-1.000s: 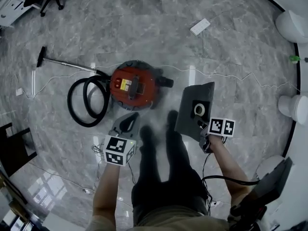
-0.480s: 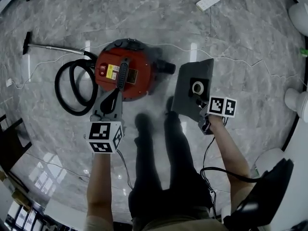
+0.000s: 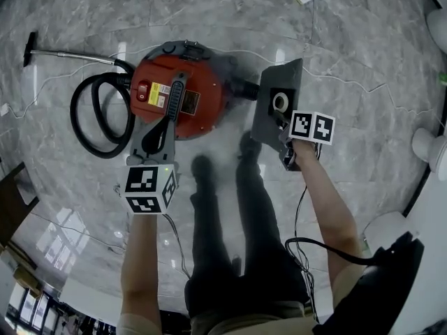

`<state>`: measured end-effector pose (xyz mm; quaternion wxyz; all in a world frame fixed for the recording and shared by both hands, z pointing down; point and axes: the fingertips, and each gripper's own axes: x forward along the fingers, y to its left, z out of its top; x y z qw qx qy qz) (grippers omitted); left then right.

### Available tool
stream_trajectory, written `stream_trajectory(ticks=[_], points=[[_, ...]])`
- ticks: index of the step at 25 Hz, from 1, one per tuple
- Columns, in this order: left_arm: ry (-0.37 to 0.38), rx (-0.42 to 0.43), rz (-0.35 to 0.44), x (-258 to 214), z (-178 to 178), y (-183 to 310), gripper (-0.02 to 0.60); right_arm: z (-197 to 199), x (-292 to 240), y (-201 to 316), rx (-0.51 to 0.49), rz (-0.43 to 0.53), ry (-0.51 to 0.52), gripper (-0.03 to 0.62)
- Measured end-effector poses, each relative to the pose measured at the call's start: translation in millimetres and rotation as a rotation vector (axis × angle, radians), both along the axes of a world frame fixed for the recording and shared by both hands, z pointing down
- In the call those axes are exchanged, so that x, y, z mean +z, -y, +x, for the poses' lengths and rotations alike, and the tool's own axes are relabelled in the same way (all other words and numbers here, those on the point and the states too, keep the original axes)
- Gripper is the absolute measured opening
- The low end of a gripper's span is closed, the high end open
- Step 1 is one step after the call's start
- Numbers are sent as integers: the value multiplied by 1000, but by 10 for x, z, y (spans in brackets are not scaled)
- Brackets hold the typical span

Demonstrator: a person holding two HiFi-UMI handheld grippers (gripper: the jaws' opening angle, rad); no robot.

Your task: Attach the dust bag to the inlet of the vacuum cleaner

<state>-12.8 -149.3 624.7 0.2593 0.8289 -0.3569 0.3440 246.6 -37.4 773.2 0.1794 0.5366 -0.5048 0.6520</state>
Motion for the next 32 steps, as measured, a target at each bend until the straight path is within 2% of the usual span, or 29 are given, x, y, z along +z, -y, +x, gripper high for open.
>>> stream_trajectory(ticks=[5, 16, 19, 23, 29, 32], points=[[1, 8, -21, 126, -51, 37, -6, -92, 97, 162, -50, -2, -34, 40], [-7, 30, -73, 321, -44, 28, -6, -466, 161, 349, -89, -12, -23, 38], [14, 55, -73, 366, -33, 16, -6, -505, 140, 381, -116, -6, -45, 40], [25, 39, -63, 407, -82, 56, -6, -534, 135, 400, -129, -4, -61, 40], [2, 13, -82, 418, -95, 64, -6, -562, 96, 450, -206, 17, -115, 40], [-8, 4, -83, 415, -96, 65, -6, -574, 70, 455, -281, 26, -170, 40]])
